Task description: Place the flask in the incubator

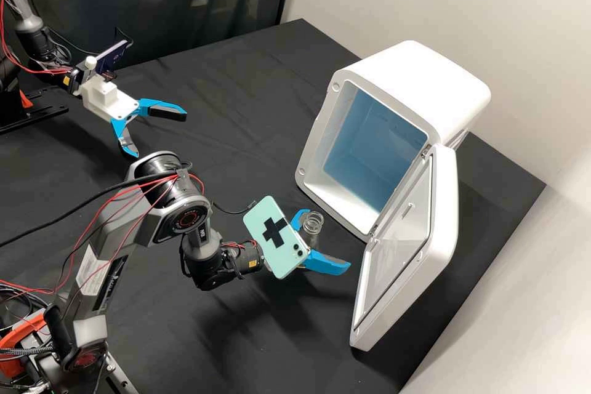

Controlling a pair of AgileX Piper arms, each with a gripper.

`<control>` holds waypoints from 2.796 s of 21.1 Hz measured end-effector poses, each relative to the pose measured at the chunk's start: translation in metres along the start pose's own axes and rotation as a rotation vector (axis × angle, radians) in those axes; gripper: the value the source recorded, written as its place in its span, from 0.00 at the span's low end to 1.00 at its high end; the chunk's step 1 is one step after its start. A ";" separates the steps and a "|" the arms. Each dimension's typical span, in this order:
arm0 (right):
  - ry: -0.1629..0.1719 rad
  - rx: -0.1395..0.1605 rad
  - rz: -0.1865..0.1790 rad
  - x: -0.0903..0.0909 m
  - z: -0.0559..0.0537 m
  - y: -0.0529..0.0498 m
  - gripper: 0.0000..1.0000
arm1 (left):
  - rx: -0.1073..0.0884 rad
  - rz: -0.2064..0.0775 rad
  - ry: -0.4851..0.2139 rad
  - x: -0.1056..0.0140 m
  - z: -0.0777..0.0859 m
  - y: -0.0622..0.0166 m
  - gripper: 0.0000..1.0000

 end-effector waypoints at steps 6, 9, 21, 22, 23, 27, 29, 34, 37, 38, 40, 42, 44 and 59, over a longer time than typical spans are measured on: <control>-0.001 0.002 -0.001 0.000 0.000 0.000 0.00 | 0.000 0.000 -0.001 0.000 0.000 0.0000 1.00; -0.002 0.000 -0.008 0.000 0.001 -0.002 0.00 | 0.000 0.000 -0.001 0.000 0.000 0.0000 1.00; -0.008 -0.009 -0.067 -0.001 -0.002 -0.016 0.00 | -0.001 0.002 0.010 -0.001 -0.002 0.0003 1.00; -0.008 -0.009 -0.067 -0.001 -0.002 -0.016 0.00 | -0.001 0.002 0.010 0.000 -0.002 0.0003 1.00; -0.008 -0.007 -0.067 -0.001 -0.002 -0.016 0.00 | -0.001 0.002 0.010 0.000 -0.002 0.0003 1.00; -0.008 -0.002 -0.067 -0.001 -0.002 -0.016 0.00 | -0.002 0.004 0.021 -0.001 -0.004 0.0007 1.00; -0.008 -0.002 -0.067 -0.001 -0.002 -0.016 0.00 | -0.002 0.004 0.021 -0.001 -0.004 0.0007 1.00; -0.010 0.001 -0.065 -0.001 -0.003 -0.017 0.00 | -0.002 0.005 0.027 -0.001 -0.005 0.0009 1.00; -0.016 0.015 -0.067 -0.001 -0.003 -0.018 0.00 | -0.002 0.005 0.029 -0.001 -0.006 0.0009 1.00; -0.016 0.025 -0.065 -0.001 -0.004 -0.017 0.00 | -0.002 0.005 0.029 -0.001 -0.006 0.0009 1.00; -0.022 0.036 -0.077 -0.002 -0.007 -0.015 0.00 | -0.002 0.005 0.029 -0.001 -0.006 0.0009 1.00; -0.014 0.048 -0.084 0.002 -0.016 -0.010 0.00 | -0.002 0.005 0.029 -0.001 -0.006 0.0009 1.00; 0.019 0.061 -0.060 0.009 -0.032 -0.001 0.00 | -0.002 0.005 0.031 -0.002 -0.006 0.0010 1.00; 0.056 0.074 0.028 0.094 -0.140 0.006 0.00 | -0.017 -0.036 0.001 0.005 -0.001 -0.0077 1.00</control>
